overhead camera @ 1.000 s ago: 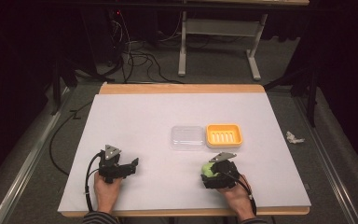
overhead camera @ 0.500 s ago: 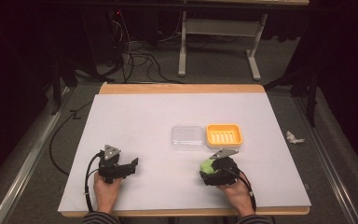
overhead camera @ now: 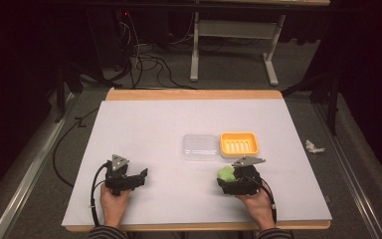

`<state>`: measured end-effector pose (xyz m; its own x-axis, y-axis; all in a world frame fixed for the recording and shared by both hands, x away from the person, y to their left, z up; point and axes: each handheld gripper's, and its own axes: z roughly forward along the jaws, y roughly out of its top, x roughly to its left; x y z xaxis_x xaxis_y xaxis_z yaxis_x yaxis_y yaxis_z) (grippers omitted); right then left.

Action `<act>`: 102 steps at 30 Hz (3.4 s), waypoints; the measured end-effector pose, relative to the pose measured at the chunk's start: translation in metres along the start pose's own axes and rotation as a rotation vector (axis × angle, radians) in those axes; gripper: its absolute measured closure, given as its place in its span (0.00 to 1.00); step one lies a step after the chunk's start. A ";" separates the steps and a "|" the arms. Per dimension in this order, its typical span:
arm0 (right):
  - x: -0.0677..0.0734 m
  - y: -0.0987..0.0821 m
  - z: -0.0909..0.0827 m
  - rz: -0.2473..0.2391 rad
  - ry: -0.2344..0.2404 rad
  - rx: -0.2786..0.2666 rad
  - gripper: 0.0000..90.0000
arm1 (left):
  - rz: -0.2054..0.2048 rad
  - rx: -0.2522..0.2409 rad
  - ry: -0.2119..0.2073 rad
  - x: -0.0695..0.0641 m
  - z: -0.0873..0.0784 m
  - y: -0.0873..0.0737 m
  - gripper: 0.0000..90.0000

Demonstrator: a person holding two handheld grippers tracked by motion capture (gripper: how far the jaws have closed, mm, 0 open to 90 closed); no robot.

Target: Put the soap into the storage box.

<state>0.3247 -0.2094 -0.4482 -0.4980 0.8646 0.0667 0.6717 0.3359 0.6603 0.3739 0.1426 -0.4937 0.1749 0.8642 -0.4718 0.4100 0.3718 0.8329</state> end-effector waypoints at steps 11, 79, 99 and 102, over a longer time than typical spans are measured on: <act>-0.009 0.002 -0.006 0.007 0.003 -0.017 0.28 | -0.003 -0.004 0.000 0.000 0.000 0.000 0.17; -0.080 0.045 -0.018 0.111 -0.143 -0.120 0.28 | 0.032 0.019 0.007 -0.002 0.003 -0.003 0.17; -0.086 0.052 0.009 0.149 -0.165 -0.096 0.28 | 0.028 0.016 0.004 -0.003 0.002 -0.003 0.17; -0.087 0.054 0.013 0.154 -0.171 -0.089 0.28 | 0.037 0.019 0.003 -0.002 0.001 -0.003 0.17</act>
<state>0.4112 -0.2619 -0.4280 -0.2882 0.9563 0.0494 0.6779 0.1673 0.7159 0.3735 0.1389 -0.4956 0.1875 0.8781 -0.4403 0.4199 0.3335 0.8441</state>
